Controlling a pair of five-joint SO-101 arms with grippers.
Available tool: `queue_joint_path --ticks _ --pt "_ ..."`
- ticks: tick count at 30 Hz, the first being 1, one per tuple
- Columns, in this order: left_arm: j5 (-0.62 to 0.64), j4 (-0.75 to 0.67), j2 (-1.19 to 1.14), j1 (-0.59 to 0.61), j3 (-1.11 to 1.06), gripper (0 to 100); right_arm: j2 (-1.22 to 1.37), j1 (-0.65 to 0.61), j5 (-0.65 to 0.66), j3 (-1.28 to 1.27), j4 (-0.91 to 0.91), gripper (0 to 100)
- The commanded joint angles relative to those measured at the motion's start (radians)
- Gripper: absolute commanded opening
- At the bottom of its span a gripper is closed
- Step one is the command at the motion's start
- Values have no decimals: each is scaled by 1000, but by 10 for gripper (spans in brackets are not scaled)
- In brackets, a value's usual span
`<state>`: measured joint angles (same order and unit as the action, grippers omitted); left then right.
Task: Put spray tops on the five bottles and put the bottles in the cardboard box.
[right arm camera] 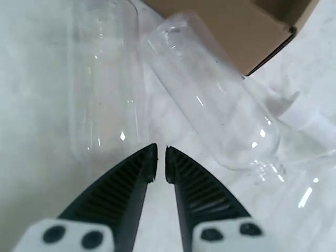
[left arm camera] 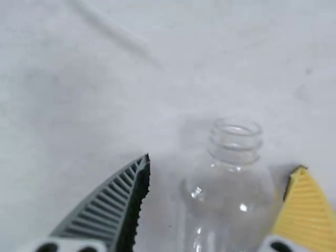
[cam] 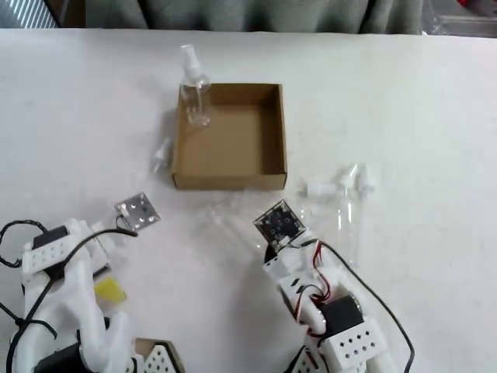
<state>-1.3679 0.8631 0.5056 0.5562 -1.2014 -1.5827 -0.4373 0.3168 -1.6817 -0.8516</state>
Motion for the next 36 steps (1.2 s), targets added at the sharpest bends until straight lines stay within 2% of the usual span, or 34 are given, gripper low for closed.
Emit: queue_joint_path --ticks 1,6,17,19,23,26,32,36 --pt "12 14 33 58 38 392 -10 -5 8 -14 -7 17" --pt "-52 23 33 128 68 392 -10 -5 8 -14 -7 17" --pt "-46 23 30 93 61 390 -10 -5 8 -14 -7 17" --pt "-9 23 27 64 60 342 -10 -5 8 -14 -7 17" --pt "-2 23 25 36 60 128 -10 -5 8 -14 -7 17" --pt "-2 23 27 38 68 30 -10 -5 8 -14 -7 17" --pt "8 69 33 42 69 20 -10 -4 8 -14 -7 17" --pt "8 236 33 42 155 20 -10 -4 8 -14 -8 17"
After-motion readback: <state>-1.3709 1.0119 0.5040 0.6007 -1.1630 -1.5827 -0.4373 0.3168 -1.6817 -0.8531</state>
